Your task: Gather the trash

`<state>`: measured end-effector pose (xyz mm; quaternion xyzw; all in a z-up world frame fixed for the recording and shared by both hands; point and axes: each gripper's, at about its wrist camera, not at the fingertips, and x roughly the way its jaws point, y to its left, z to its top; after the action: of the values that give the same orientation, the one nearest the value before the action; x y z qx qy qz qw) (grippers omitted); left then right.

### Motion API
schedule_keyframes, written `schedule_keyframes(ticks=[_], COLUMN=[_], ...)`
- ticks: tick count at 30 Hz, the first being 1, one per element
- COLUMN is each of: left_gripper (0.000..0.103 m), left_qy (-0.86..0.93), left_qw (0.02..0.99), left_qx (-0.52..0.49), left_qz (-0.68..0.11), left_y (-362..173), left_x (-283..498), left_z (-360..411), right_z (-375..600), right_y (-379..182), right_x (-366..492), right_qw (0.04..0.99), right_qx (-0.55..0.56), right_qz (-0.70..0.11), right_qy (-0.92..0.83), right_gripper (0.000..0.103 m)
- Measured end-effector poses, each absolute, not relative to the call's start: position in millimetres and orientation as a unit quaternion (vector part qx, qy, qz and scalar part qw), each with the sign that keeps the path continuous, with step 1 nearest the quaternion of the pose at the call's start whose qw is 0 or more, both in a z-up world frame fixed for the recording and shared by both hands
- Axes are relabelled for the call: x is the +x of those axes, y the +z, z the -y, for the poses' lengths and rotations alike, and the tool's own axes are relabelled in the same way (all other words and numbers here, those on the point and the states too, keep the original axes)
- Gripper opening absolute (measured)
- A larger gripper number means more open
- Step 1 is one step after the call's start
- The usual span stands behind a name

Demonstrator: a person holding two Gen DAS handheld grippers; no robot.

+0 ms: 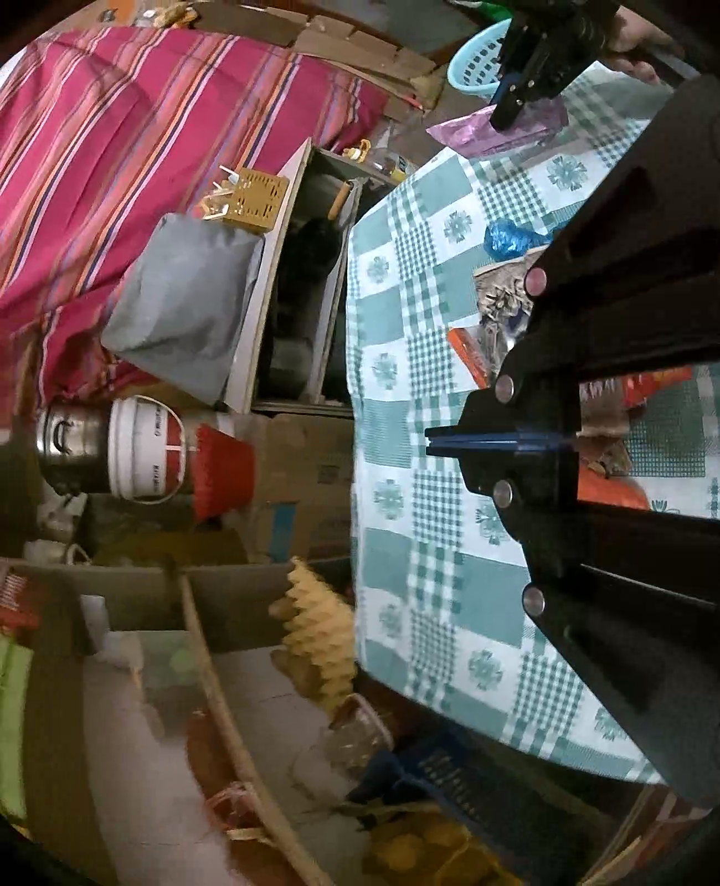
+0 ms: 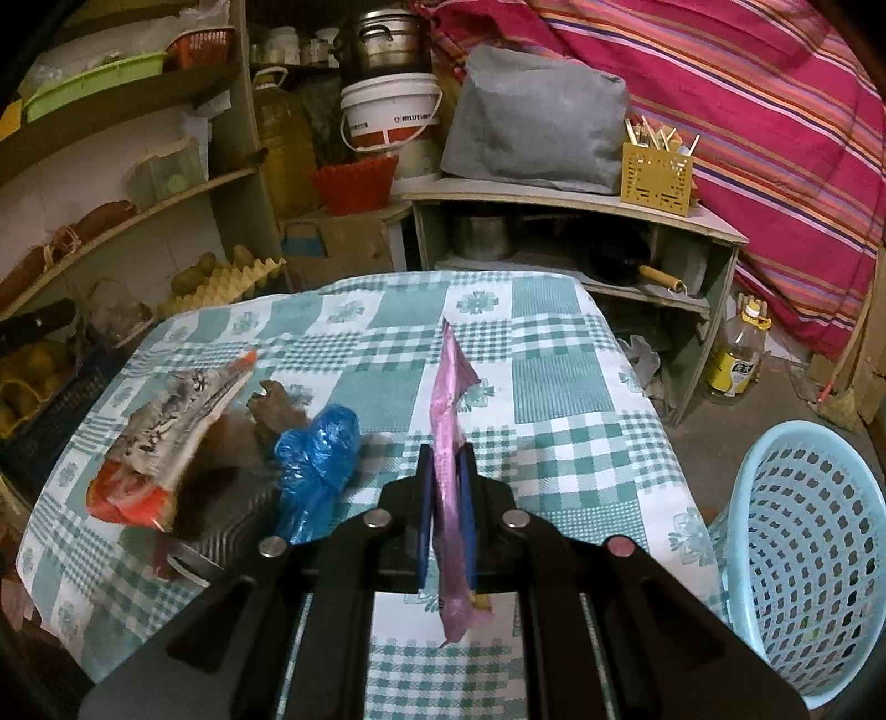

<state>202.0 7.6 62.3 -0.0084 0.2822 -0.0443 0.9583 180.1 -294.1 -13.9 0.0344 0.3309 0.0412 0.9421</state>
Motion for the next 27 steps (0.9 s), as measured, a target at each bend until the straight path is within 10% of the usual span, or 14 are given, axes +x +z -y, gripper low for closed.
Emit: schedule_keyframes(ticks=[12,16,27], left_gripper=[0.002,0.05,0.084], left_qy=[-0.032,-0.016,-0.021], left_qw=[0.948,0.94,0.929], left_qx=[-0.023,-0.042,-0.068], left_qz=[-0.315,-0.339,-0.363], left_y=[47,28,0], left_x=[189,194,210], left_z=[-23,-45,-61], right_z=[311,316,314], right_y=[-11,-11,-18], right_x=[163,162,172], right_qw=[0.943,0.943,0.94], right_qx=[0.035,0.036,0.037], right_qz=[-0.329,-0.329,-0.339], right_qy=[0.033,0.03,0.028], right_gripper=[0.009,0.009,0.009])
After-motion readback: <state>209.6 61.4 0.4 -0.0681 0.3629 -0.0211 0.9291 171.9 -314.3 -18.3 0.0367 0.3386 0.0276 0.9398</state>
